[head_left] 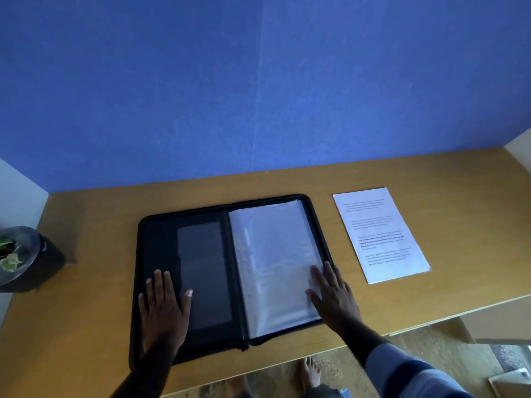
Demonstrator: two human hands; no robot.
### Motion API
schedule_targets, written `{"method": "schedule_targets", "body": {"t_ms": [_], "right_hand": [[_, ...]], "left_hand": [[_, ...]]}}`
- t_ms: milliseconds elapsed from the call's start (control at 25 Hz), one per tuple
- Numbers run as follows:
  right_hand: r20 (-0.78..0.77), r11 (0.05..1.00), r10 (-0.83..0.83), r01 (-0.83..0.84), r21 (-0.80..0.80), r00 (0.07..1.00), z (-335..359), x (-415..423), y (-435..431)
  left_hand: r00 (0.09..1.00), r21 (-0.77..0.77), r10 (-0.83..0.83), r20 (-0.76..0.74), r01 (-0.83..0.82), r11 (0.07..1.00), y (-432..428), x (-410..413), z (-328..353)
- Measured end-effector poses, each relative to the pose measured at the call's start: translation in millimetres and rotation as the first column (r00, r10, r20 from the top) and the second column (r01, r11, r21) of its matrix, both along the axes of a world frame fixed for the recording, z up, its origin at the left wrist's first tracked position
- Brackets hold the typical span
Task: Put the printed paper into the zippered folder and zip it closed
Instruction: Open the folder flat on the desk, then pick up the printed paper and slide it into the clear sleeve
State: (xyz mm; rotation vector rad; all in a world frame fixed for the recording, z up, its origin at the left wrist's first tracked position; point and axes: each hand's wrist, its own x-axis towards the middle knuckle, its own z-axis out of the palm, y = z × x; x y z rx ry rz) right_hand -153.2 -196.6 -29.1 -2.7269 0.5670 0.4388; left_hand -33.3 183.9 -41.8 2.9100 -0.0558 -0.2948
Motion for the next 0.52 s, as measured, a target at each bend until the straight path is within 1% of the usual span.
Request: {"method": "schedule_targets", "body": {"t_ms": [120,200,280,360,440,520], "right_hand": [[0.015,1.000,-0.013,0.012,0.022,1.000,6.2,4.0,-4.7],[0.063,0.999,-0.021,0.019,0.025,0.998,11.5,5.1,-15.3],[0.112,0.999,-0.049,0.047,0.021,0.992,16.7,4.5,-36.4],[0.136,0.996,-0.088,0.085,0.024,0.987,21.7,5.8,-65.9],[0.150,0.994,-0.109,0.107,0.020,0.983,26.1,9.2,-101.8],[0.158,0.993,-0.116,0.115,0.014,0.981,31.1,14.7,-146.5]], "left_hand": [[0.998,-0.062,0.070,0.006,-0.069,0.996,-24.5,0.1,7.7],[0.999,-0.087,0.030,0.015,-0.029,0.996,-54.7,2.7,16.8],[0.995,-0.087,-0.083,0.063,0.089,0.992,-98.5,4.3,29.3],[0.969,-0.086,-0.224,0.106,0.234,0.969,-148.3,2.9,39.6],[0.918,-0.068,-0.379,0.117,0.388,0.919,-200.6,-0.8,44.9],[0.842,-0.040,-0.527,0.116,0.534,0.845,-257.1,-7.1,47.0]]}}
